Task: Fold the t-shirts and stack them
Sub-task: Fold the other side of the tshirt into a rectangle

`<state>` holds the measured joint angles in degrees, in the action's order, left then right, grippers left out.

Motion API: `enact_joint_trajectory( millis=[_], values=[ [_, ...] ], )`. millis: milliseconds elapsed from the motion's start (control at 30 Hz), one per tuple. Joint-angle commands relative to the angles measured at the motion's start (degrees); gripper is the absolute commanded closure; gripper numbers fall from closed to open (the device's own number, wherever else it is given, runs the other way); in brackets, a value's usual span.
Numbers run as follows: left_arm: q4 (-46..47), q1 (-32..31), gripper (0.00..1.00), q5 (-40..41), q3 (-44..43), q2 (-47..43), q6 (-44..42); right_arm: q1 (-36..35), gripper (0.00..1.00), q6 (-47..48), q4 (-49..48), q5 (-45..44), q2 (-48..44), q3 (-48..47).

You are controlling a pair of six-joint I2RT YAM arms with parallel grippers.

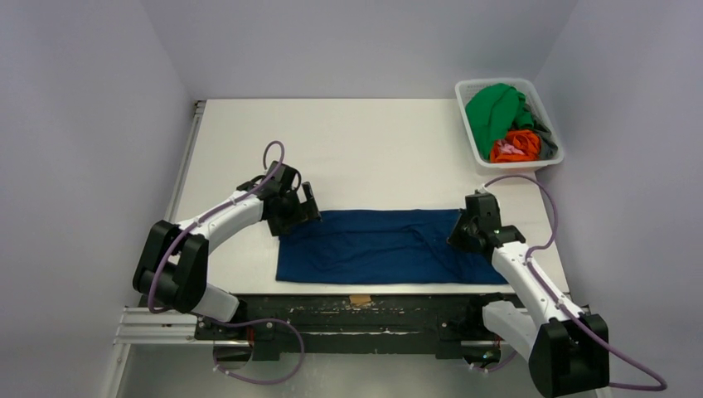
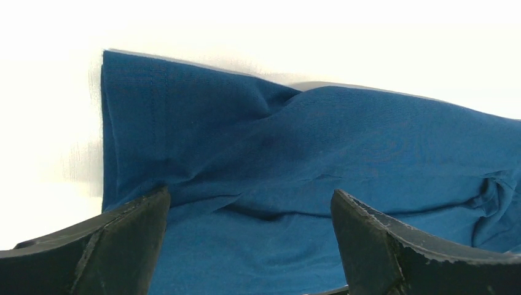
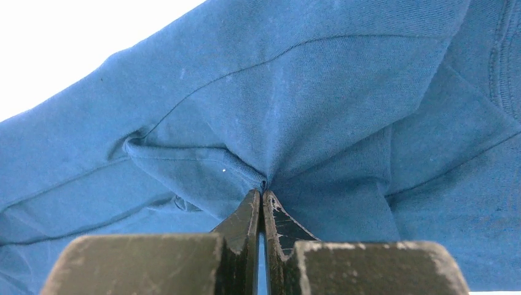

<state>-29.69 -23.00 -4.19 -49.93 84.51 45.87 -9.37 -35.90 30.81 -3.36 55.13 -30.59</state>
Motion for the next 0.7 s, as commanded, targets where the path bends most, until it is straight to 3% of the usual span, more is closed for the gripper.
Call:
enact_joint_trajectory(
  millis=[0,267,533,667],
  values=[
    [0.07,0.06,0.00,0.91,-0.35,-1.79,-0.41,-0.03,0.99,0.96,0.45,1.60,0.89,0.80],
    [-0.29,0.07,0.00,1.36,-0.33,-2.32,-0.38,-0.08,0.81,1.98,-2.27,7.77,3.52,2.51],
    [-0.05,0.07,0.00,1.26,-0.43,-2.14,-0.34,-0.13,0.79,4.15,-2.69,16.96,-0.55,4.02],
    [-0.14,0.11,0.00,1.43,-0.43,-2.33,-0.30,-0.11,0.90,4.72,-3.63,21.34,-1.54,5.08]
  ],
)
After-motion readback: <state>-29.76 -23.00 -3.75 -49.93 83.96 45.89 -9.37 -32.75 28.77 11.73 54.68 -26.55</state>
